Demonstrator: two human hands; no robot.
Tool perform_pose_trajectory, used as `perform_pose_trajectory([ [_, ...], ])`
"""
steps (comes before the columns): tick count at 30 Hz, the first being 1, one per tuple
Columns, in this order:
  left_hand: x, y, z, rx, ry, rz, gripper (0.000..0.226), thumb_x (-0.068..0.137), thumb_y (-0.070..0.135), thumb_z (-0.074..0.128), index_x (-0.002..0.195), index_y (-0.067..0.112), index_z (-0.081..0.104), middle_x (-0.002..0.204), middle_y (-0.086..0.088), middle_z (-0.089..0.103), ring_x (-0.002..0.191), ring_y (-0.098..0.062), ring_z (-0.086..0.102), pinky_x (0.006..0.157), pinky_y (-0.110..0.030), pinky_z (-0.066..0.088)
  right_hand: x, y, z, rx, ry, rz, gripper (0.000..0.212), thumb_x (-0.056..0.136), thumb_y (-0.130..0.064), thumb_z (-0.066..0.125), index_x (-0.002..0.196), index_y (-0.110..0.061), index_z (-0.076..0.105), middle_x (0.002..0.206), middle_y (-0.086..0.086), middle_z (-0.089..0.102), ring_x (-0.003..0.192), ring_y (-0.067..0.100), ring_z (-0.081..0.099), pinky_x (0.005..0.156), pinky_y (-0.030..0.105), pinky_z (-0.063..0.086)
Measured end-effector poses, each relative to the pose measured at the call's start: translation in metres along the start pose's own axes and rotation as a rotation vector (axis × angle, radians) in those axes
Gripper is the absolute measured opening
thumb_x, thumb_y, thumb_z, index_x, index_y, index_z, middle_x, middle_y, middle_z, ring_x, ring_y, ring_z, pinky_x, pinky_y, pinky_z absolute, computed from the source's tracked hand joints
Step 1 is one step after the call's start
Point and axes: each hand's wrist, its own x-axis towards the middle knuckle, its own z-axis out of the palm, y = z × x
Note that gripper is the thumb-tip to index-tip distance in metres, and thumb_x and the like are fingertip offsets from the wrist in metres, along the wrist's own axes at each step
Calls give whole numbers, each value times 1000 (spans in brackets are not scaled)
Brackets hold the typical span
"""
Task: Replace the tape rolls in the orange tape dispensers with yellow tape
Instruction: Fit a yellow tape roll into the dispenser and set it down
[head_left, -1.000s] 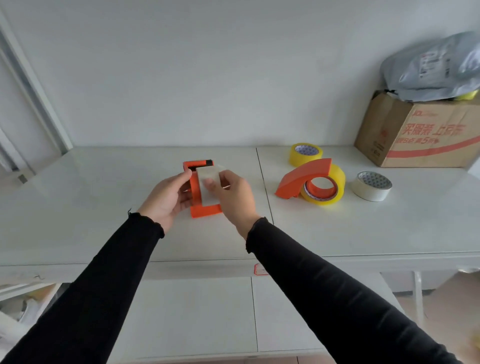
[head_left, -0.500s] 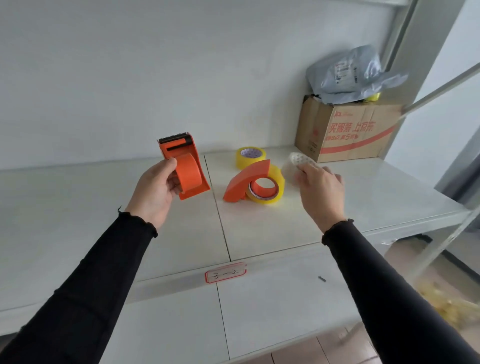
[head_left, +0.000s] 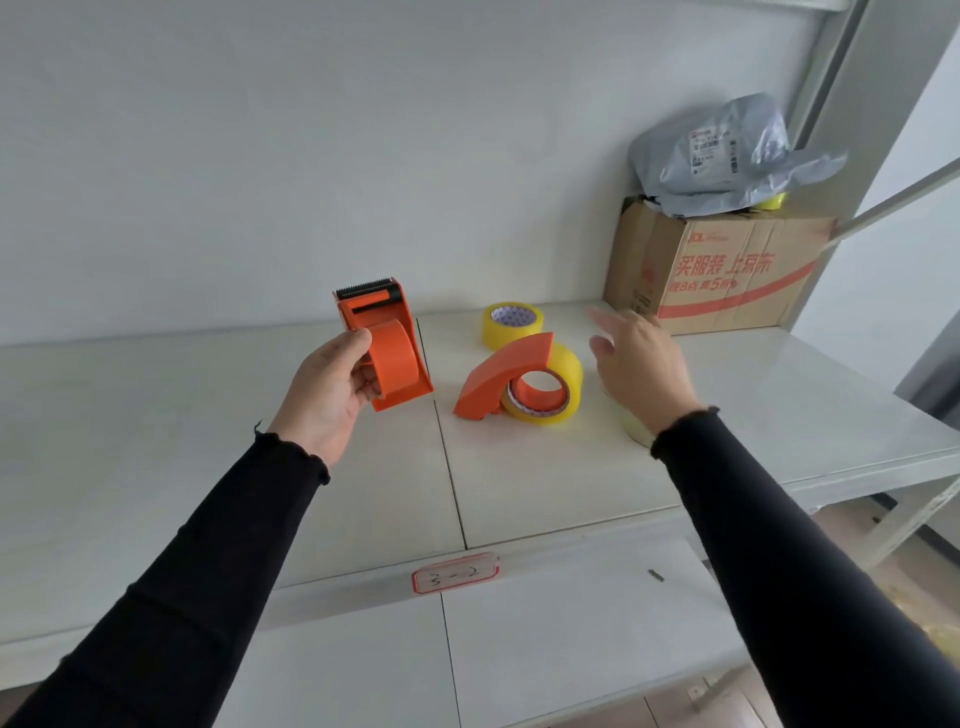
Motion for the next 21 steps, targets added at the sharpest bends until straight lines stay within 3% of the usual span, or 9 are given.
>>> perform_pose_trajectory([
  [2,4,3,-2,13,5,6,18,102,23,48,107,16,63,98,-3,68,79,-13,65,77,-31,48,41,-33,2,106,-115,-34,42,103,-16,42,141,-13,60,138,11,64,127,34,55,98,39,48],
  [5,8,4,-6,11,16,12,19,102,23,47,107,15,64,98,-3,69,84,-16,64,79,-32,47,100,-65,26,-16,-427,-73,40,106,-14,38,137,0,59,140,15,62,127,33,59,103,40,48],
  [8,10,2,-8,17,19,5,23,102,24,47,113,13,64,102,-4,70,87,-17,65,83,-33,49,135,-79,45,-102,-659,60,37,104,-12,45,136,1,59,138,17,63,118,33,64,85,34,53],
  [11,12,-1,-11,14,27,-4,28,103,23,46,118,8,63,106,-9,69,91,-21,65,88,-38,47,148,-79,63,-231,-813,33,55,107,-11,39,158,-3,23,158,12,42,113,25,60,106,37,44],
  [13,14,-3,-11,17,27,-6,29,103,24,46,119,9,64,104,-8,70,88,-17,68,85,-36,50,154,-70,78,-294,-848,-6,67,107,-15,41,163,-9,5,162,11,36,89,23,60,94,36,51],
  [14,15,-4,-11,22,30,-9,31,103,24,46,121,7,63,105,-8,71,88,-17,68,86,-37,50,157,-65,83,-298,-835,-34,69,106,-19,44,163,-10,5,161,11,37,90,25,62,88,35,52],
  [16,16,-5,-10,19,44,-20,35,103,23,45,125,2,61,109,-12,69,94,-22,65,91,-42,47,158,-58,89,-303,-746,-87,65,103,-30,53,160,-13,27,147,10,52,107,28,61,89,33,49],
  [18,17,-4,-10,11,56,-30,33,103,22,46,123,2,62,110,-13,68,96,-25,63,91,-42,46,160,-54,87,-364,-592,-123,51,96,-40,61,140,-14,61,119,5,65,104,26,62,88,31,49],
  [21,19,-2,-10,7,69,-21,30,102,24,48,120,7,64,105,-7,72,90,-19,67,84,-34,51,167,-62,63,-69,-469,-134,35,92,-42,66,113,-16,76,103,5,72,95,24,68,86,33,51],
])
